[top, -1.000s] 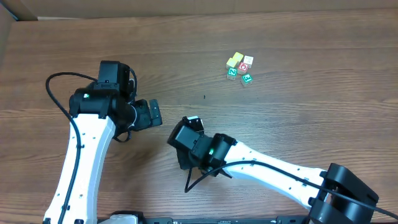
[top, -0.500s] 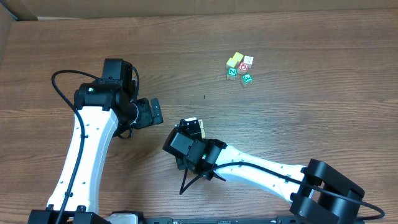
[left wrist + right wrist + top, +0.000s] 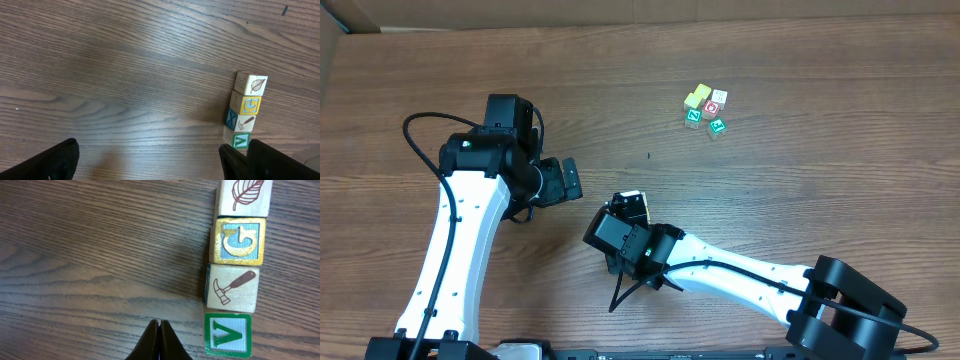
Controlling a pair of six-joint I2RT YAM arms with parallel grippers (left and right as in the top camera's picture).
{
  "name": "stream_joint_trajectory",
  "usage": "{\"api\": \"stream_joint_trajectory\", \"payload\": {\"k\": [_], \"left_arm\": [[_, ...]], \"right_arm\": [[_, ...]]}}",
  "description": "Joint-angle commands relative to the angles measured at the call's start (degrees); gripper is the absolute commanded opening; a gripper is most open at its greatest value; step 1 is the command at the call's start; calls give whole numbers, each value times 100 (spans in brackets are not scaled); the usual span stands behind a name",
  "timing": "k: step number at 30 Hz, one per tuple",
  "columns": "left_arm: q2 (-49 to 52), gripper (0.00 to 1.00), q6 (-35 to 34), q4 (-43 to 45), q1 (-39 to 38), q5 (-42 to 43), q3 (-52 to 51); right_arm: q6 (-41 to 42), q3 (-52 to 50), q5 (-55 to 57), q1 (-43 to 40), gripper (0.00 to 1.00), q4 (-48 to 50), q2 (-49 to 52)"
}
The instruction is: Flip 3 blocks
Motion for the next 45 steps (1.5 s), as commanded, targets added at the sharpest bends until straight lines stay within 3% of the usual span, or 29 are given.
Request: {"api": "stream_joint_trajectory", "payload": {"k": [1,19,45], "left_arm": [[11,100,66,7,4,-57,0],[11,100,63,7,4,-59,0],[11,100,63,7,4,-57,0]], "right_arm": [[70,-74,2,15,4,39,138],[63,-83,516,15,4,553,612],[68,-76,1156,9,4,457,634]]}}
